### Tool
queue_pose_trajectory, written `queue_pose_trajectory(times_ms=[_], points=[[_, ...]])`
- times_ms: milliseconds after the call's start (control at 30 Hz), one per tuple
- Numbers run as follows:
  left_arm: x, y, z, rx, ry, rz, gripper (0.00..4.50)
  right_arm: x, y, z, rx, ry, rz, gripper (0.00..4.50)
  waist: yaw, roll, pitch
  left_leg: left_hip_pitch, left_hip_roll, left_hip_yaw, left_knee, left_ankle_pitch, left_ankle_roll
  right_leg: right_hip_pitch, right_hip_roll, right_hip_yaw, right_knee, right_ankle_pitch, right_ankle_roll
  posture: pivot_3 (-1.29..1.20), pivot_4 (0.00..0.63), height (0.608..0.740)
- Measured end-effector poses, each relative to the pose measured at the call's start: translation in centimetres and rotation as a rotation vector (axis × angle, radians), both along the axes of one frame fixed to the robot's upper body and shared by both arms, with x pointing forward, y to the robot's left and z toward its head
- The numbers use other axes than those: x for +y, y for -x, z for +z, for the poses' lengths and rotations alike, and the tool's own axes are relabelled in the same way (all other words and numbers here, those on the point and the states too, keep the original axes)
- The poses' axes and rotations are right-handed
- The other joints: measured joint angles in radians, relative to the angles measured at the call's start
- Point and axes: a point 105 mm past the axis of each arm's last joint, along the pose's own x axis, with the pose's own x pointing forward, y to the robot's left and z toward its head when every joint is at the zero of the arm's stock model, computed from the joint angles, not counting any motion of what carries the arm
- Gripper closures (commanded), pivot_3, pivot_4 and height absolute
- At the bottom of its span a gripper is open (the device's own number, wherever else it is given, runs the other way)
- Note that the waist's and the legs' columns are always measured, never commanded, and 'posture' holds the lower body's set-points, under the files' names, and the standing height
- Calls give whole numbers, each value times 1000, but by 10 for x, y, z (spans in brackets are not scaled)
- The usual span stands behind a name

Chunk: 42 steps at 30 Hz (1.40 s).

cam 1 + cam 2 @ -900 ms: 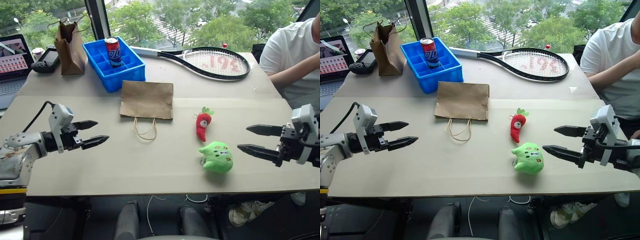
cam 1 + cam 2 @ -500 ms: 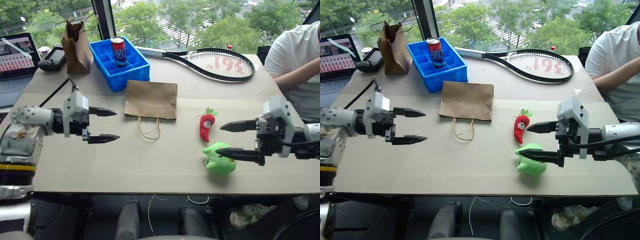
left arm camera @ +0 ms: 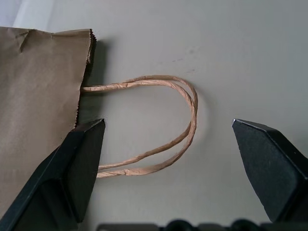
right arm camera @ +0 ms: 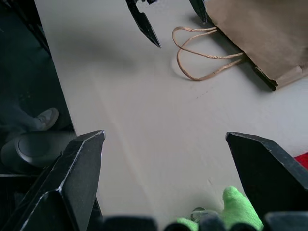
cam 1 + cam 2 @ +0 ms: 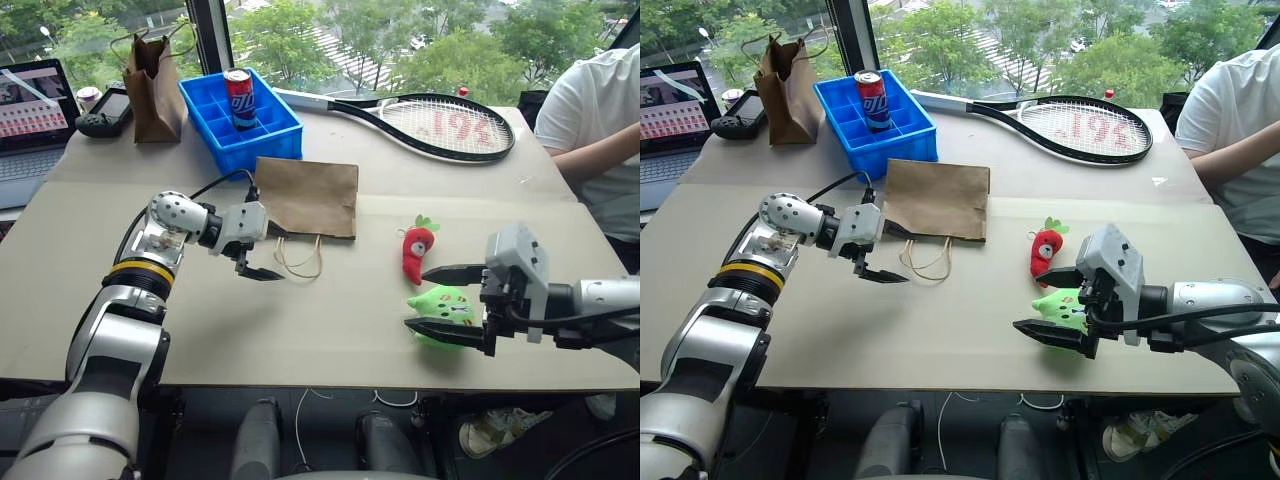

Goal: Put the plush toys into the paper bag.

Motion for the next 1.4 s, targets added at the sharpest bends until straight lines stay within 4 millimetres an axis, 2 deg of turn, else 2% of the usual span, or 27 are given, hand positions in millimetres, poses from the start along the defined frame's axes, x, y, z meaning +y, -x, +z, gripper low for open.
queue_pose_trajectory(times_ms=[67,100,200,267,300,333,400,467,533,633,700,900,1000,1067,1133,1267,1400], points=[[-2,-3,1,-16,-7,0,1006,-3,0,3,-19,-6,-26,0,3,0,0,0,0,-1,0,0,0,1,0,0,0,0,0,0,150,740],[-4,-5,3,-18,-3,-2,1495,-4,1,4,-28,-9,-40,0,4,0,0,0,0,-1,1,0,0,1,0,0,1,0,0,0,150,740],[-9,-8,7,-37,-7,-14,2414,-5,2,2,-28,-4,-53,0,4,0,0,0,0,-1,1,0,0,1,0,0,0,0,0,0,150,740],[-7,-8,6,-46,-20,-17,3212,-4,3,1,-29,-4,-57,0,4,0,0,0,0,-1,1,0,0,1,0,0,1,0,0,0,150,740],[-7,-8,6,-45,-22,-16,3447,-3,3,1,-30,-5,-56,0,3,0,0,0,0,-2,1,0,0,1,0,0,1,0,0,0,150,740],[-6,-8,5,-37,-21,-18,3918,-3,4,2,-33,-8,-57,0,1,0,0,0,0,-2,1,0,0,1,0,0,1,0,0,0,150,740],[-8,-5,6,-17,-7,-38,4439,-1,3,2,-37,-23,-62,0,2,0,0,0,0,-2,2,0,0,1,1,0,1,0,0,0,150,740],[-11,-4,12,20,47,-45,4439,1,1,2,-41,-33,-62,0,2,0,0,0,0,-2,2,0,0,1,1,0,2,0,0,0,150,740],[-20,-1,28,74,143,-66,4439,8,-2,1,-46,-58,-53,0,1,0,0,0,0,-3,3,0,0,1,1,0,3,0,1,0,150,740],[-36,6,61,121,279,-114,4500,22,-5,-8,-27,-90,-40,732,-3,0,0,0,-1,-4,4,0,0,2,1,0,5,-1,2,0,150,740],[-40,14,74,159,328,-130,4500,29,-9,-12,-28,-114,-49,1400,-13,0,0,0,-1,-4,4,0,0,1,1,1,9,-3,4,0,150,740],[-55,35,81,280,466,-91,4500,53,-30,-25,-34,-205,-137,3496,-34,0,0,2,0,-10,5,1,1,1,5,1,15,-3,5,0,150,740],[-64,44,97,297,528,-78,4500,68,-44,-32,-36,-252,-193,4412,-38,0,0,2,-1,-11,5,1,1,1,5,1,16,-4,5,0,150,740],[-65,49,103,299,566,-73,4500,78,-54,-33,-52,-274,-221,4412,-39,0,0,3,-1,-11,5,1,1,2,5,1,16,-3,5,0,150,740],[-69,55,106,349,611,-79,4500,87,-71,-47,-53,-273,-279,4412,-42,0,0,3,-1,-11,5,1,1,2,6,1,16,-3,5,0,150,740],[-71,60,109,371,614,-74,4500,91,-92,-66,-68,-246,-353,4412,-42,1,0,2,-1,-11,5,1,0,2,5,1,15,-3,5,0,150,740],[-71,63,110,386,620,-56,4500,85,-114,-62,-149,-239,-415,4412,-44,1,0,2,-1,-12,5,1,0,2,6,1,15,-3,6,0,150,740]])
